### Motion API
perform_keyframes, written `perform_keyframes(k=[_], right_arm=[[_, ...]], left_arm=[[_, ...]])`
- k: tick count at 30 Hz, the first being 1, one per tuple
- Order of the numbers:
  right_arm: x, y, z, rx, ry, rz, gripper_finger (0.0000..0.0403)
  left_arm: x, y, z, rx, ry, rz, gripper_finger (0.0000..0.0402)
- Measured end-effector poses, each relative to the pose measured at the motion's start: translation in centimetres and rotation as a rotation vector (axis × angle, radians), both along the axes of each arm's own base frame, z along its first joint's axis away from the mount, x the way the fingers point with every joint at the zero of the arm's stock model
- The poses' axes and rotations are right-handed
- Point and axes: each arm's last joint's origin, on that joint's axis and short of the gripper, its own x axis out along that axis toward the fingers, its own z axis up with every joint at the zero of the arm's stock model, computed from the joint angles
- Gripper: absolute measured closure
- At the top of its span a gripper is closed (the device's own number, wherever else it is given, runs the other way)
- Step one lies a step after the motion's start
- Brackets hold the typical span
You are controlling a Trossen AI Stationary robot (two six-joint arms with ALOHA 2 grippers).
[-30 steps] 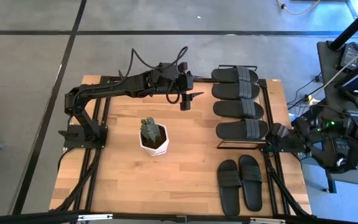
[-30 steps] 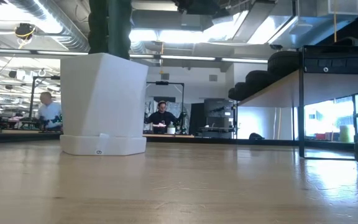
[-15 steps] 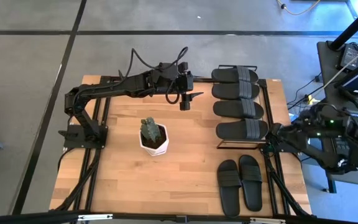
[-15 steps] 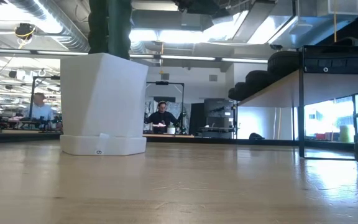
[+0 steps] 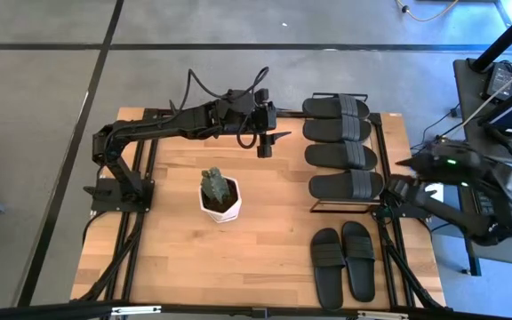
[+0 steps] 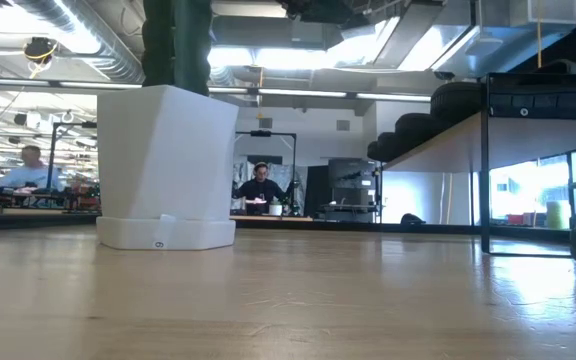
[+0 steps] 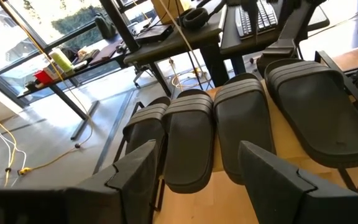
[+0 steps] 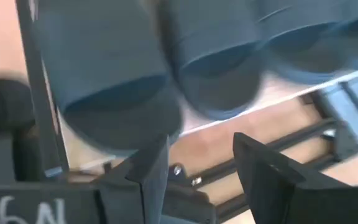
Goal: Pick and place slides into the shelf
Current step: Put the black slide on the shelf
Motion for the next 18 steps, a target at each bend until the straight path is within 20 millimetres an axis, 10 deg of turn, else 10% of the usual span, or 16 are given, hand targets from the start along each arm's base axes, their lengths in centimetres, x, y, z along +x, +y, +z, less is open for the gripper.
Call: perform_keyframes(k=[18], right_arm=[[2.9,-2.4,-1.6,-0.039,0.295,0.120,0.0224]], left_arm=[[0.4,-1.7,0.0,-0.024,-0.006,-0.036,0.0184]])
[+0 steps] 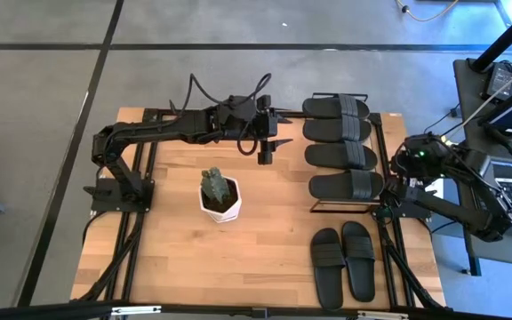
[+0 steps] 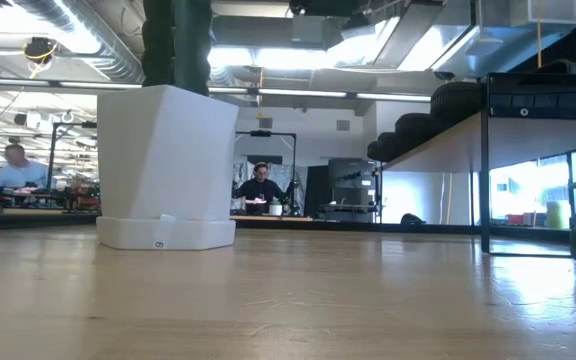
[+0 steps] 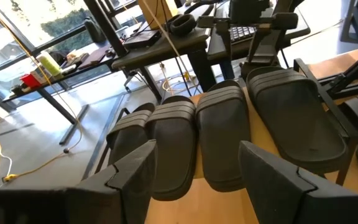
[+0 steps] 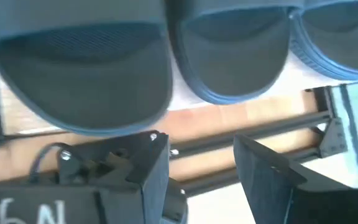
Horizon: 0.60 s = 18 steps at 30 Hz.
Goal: Pick and place slides into the shelf
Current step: Put the black slide on the shelf
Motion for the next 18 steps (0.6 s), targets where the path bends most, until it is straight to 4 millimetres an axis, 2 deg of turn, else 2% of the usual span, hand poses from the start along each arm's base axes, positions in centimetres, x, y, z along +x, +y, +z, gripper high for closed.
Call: perform_keyframes(k=[10,18], right_arm=[[0.5,-0.3,0.0,0.012,0.030,0.057,0.0224],[1.3,-0.6,-2.6,0.144,0.076,0.085,0.0224]], left_arm=[[0.0,-0.1,0.0,0.000,0.000,-0.002,0.0184],[0.0,-0.1,0.0,0.000,0.000,-0.002,0.0184]])
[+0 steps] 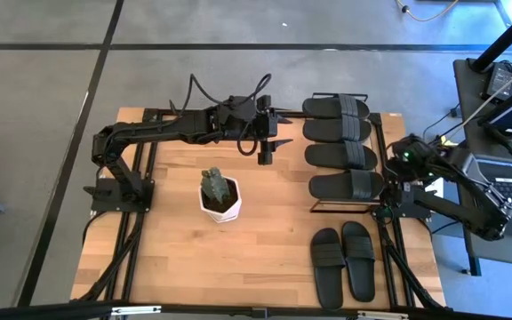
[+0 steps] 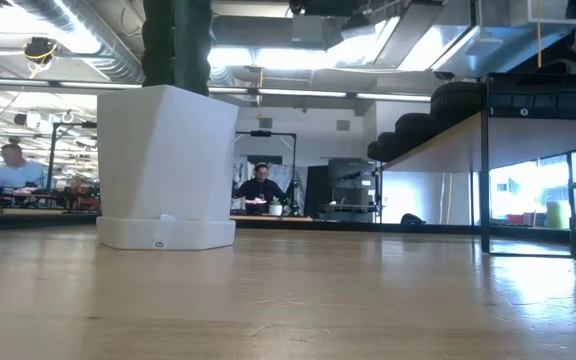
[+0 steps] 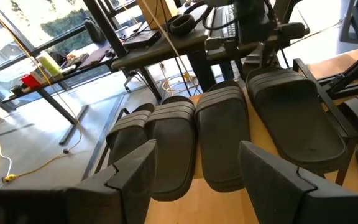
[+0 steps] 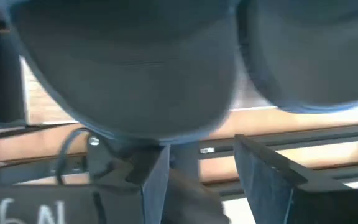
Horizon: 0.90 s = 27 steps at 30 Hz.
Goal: Pick and place slides into the shelf
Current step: Put the black slide on the shelf
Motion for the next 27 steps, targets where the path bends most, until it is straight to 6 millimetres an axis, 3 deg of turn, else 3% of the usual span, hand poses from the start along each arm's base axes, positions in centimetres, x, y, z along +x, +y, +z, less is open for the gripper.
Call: perform_keyframes(k=[10,27], right_arm=[[-0.4,0.5,2.1,0.023,-0.121,-0.023,0.0224],[0.0,0.4,1.0,0.107,-0.110,-0.050,0.0224]], left_arm=[[0.0,0.0,0.0,0.000,0.000,0.000,0.0184],[0.0,0.0,0.0,0.000,0.000,0.000,0.0184]])
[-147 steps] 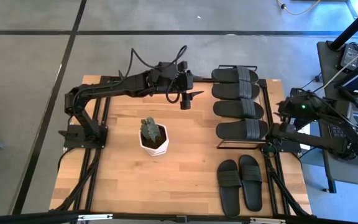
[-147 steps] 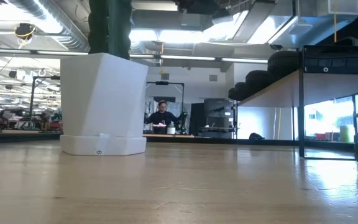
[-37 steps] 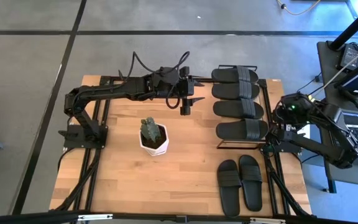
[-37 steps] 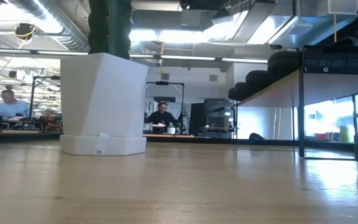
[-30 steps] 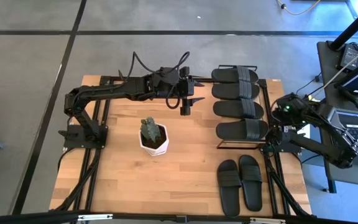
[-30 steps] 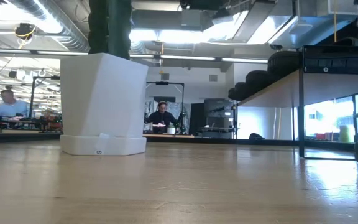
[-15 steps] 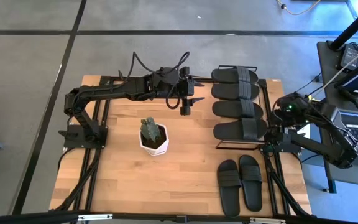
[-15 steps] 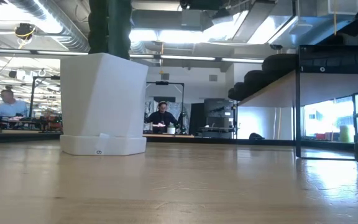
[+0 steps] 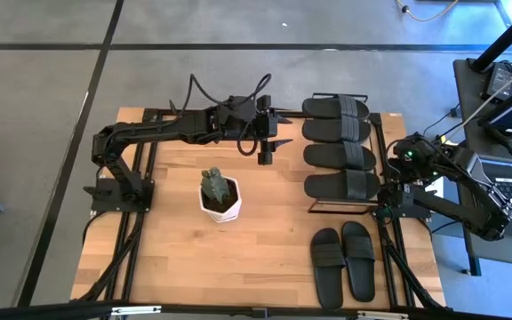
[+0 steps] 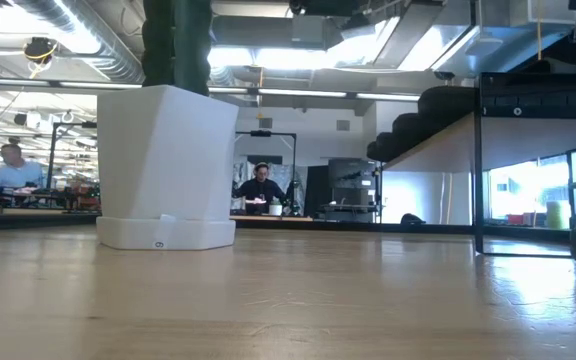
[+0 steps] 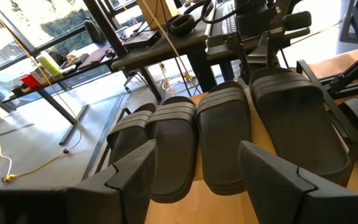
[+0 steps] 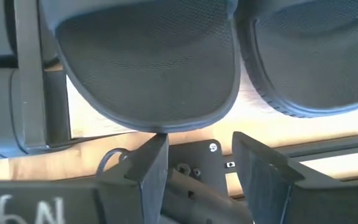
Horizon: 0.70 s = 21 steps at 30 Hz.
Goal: Pick and place slides into the shelf
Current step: Put the black slide on the shelf
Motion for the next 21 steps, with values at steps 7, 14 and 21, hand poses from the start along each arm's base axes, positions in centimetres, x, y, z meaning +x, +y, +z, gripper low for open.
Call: perform_keyframes(k=[7,14,21], right_arm=[[0.07,0.12,0.03,0.038,-0.026,0.014,0.0224],[0.07,0.11,0.03,0.057,-0.029,-0.023,0.0224],[0.04,0.06,0.02,0.056,-0.022,-0.061,0.0224]], left_arm=[[0.00,0.00,-0.01,0.000,0.000,0.000,0.0184],[0.00,0.00,0.00,-0.001,0.000,0.000,0.0184],[0.00,0.00,0.00,-0.002,0.000,0.001,0.0184]])
